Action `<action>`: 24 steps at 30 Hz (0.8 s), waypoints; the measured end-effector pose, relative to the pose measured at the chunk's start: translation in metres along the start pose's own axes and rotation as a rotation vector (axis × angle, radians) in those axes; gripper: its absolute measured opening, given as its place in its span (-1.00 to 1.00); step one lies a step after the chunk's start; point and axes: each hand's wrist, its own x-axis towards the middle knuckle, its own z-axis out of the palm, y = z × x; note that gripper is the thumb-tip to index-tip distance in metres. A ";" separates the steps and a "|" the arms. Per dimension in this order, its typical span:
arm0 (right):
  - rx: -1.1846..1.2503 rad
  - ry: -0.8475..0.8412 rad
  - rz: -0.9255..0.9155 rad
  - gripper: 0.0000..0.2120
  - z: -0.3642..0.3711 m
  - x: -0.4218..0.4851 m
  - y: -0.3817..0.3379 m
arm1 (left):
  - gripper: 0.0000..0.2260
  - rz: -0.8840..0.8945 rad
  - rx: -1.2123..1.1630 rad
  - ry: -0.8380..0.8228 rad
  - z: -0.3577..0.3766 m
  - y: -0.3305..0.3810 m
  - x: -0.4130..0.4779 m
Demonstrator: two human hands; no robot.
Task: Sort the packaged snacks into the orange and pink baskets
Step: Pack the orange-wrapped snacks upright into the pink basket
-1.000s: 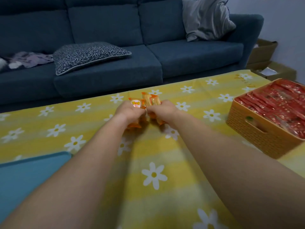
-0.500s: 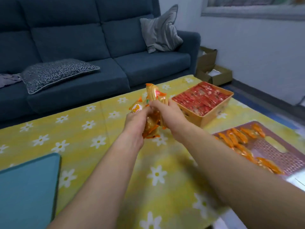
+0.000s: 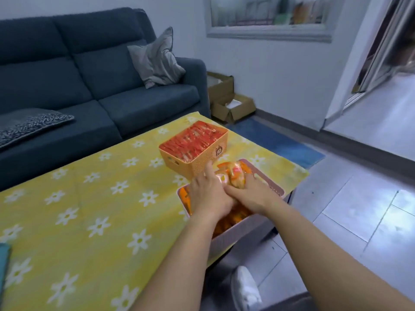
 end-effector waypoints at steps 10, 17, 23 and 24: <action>0.192 0.160 -0.017 -0.32 -0.032 0.018 0.011 | -0.54 -0.093 -0.456 0.057 -0.020 -0.031 0.011; 0.114 0.386 -0.080 -0.71 -0.051 0.031 0.030 | -0.73 0.094 -0.171 0.208 -0.015 -0.022 0.011; -0.271 0.103 -0.205 -0.43 -0.043 0.047 0.033 | -0.63 0.157 0.007 0.126 -0.010 -0.002 0.019; -0.337 0.042 -0.201 -0.37 -0.040 0.048 0.033 | -0.60 0.154 0.037 0.087 -0.008 -0.001 0.020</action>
